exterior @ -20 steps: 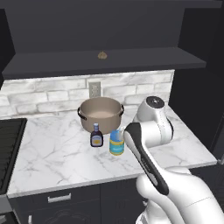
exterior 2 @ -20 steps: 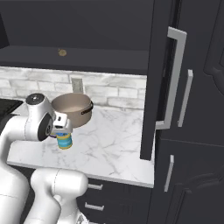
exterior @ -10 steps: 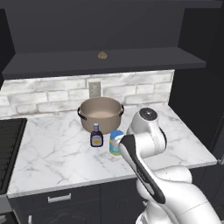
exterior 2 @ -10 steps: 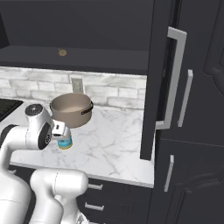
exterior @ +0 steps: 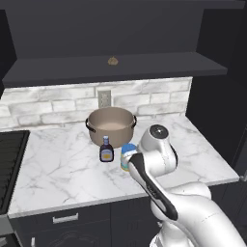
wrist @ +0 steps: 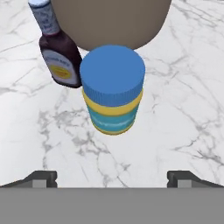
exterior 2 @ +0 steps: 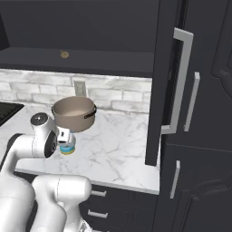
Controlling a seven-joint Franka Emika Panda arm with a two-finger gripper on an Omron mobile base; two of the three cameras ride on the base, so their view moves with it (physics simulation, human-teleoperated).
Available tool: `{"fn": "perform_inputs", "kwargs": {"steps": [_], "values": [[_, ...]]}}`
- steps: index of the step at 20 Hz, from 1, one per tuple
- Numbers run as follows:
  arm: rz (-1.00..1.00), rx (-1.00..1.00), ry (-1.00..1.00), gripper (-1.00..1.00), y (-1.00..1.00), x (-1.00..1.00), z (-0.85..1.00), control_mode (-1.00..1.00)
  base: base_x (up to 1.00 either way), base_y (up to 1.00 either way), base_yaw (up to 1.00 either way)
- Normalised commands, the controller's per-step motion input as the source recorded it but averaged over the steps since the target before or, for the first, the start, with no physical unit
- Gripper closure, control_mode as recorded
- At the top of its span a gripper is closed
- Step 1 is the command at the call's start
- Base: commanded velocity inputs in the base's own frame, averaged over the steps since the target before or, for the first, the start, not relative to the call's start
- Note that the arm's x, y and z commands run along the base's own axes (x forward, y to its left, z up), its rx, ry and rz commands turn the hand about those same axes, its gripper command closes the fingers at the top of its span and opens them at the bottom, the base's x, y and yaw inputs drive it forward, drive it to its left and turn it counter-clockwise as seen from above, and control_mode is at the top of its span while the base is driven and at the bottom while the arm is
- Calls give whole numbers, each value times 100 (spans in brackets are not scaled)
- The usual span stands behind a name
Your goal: Pick the mayonnaise and condiment bottle from the counter and place them in the cabinet.
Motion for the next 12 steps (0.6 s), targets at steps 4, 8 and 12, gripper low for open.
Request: {"fn": "perform_inputs", "kwargs": {"steps": [4, 8, 12], "values": [[0, 3, 0, -100, 0, 38, -16, -100, 0, 0, 0], [0, 1, 0, -100, 0, 34, -16, -100, 0, 0, 0], [0, 0, 0, -100, 0, 32, -19, -100, 0, 0, 0]]}}
